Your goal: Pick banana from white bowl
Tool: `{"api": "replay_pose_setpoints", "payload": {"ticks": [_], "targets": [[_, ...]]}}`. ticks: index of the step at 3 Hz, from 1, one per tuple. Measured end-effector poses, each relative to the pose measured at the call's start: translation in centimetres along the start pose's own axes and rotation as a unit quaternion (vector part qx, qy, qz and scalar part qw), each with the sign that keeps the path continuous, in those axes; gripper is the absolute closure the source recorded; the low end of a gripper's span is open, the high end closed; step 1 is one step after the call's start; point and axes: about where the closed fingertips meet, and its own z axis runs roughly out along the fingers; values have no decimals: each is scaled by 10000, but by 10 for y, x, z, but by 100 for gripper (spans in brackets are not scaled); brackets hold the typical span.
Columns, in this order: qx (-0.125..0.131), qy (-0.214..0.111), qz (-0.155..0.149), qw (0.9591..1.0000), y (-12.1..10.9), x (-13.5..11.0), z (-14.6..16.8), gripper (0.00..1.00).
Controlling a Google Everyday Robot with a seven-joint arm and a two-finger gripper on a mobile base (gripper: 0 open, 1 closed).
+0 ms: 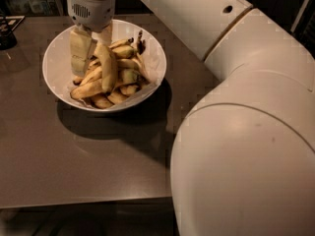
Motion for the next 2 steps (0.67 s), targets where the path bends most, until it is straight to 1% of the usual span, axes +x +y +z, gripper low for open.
{"api": "replay_pose_setpoints", "payload": {"ticks": [1, 2], "targets": [[-35, 44, 143, 9999, -7, 10, 4, 22], [53, 141, 455, 9989, -23, 28, 5, 20]]}}
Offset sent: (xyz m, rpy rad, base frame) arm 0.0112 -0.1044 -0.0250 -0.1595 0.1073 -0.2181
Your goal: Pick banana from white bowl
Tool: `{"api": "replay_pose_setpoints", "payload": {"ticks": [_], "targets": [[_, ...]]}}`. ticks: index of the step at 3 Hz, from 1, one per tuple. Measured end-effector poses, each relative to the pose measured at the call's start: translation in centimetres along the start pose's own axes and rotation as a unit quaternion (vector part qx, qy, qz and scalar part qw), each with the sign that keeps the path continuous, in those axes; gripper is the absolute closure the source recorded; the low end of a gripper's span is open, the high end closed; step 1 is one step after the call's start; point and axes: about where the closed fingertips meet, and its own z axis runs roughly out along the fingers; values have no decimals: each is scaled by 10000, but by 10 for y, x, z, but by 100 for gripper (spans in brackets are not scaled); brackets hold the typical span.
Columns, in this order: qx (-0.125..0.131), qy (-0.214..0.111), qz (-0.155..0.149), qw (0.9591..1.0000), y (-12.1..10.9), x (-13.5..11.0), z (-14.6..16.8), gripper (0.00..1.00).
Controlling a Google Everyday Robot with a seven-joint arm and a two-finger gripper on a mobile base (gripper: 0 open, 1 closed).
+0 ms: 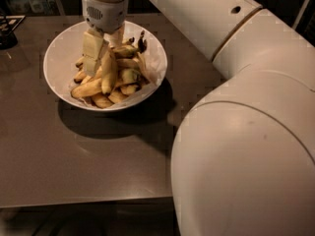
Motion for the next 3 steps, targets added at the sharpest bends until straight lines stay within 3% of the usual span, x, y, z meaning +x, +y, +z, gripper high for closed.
{"api": "replay_pose_setpoints", "payload": {"ticks": [3], "targets": [[-6, 44, 40, 10000, -1, 0, -4, 84]]}}
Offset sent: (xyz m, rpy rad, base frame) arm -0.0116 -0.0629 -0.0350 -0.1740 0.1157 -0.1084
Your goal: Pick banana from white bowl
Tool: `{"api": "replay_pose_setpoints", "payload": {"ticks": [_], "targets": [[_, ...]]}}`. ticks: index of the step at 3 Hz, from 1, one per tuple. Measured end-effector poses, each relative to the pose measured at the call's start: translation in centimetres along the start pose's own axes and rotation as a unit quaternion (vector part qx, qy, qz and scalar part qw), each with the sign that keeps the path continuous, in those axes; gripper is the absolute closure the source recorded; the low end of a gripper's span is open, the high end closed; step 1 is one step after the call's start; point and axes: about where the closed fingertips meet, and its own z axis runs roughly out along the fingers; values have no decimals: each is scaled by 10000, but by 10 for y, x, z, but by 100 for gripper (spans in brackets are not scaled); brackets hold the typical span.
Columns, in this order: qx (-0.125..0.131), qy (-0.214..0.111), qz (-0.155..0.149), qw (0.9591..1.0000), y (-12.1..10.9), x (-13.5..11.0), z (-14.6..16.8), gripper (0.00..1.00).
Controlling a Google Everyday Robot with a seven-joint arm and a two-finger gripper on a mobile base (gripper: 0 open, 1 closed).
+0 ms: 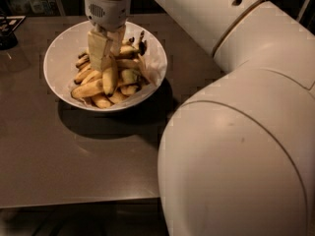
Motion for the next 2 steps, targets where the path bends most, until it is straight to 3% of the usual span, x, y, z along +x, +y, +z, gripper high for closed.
{"api": "replay_pose_setpoints", "payload": {"ticks": [1, 2], "targets": [[1, -1, 2, 10000, 0, 0, 0, 100], [52, -372, -161, 9992, 4, -1, -14, 100]]}}
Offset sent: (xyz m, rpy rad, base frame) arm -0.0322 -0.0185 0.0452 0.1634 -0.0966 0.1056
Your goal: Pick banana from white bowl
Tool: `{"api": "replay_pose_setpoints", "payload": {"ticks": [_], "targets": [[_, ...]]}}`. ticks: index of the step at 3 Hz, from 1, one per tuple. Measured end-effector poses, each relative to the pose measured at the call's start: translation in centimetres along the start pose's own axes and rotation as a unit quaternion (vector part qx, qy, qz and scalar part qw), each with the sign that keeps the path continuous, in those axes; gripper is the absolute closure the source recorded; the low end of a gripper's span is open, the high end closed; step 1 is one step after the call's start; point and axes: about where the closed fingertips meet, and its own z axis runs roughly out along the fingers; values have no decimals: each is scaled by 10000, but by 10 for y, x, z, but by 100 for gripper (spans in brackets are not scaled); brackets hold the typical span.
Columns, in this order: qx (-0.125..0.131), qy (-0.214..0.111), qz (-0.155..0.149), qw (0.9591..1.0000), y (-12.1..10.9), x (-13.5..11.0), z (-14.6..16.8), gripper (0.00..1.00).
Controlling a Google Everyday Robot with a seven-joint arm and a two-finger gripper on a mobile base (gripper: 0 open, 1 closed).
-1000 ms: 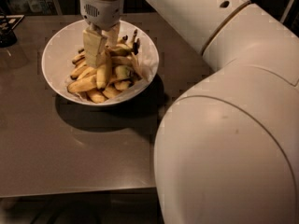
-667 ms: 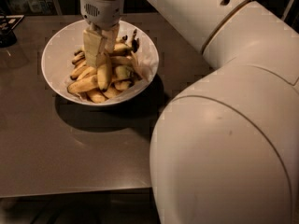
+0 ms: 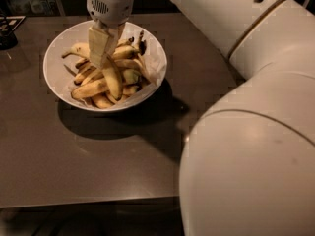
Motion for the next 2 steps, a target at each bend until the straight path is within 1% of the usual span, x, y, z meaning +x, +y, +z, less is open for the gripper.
{"api": "replay_pose_setpoints", "payload": {"ticks": [1, 2], "targets": [[82, -423, -292, 9986, 12, 6, -26, 100], [84, -616, -530, 9967, 22, 11, -43, 100]]}}
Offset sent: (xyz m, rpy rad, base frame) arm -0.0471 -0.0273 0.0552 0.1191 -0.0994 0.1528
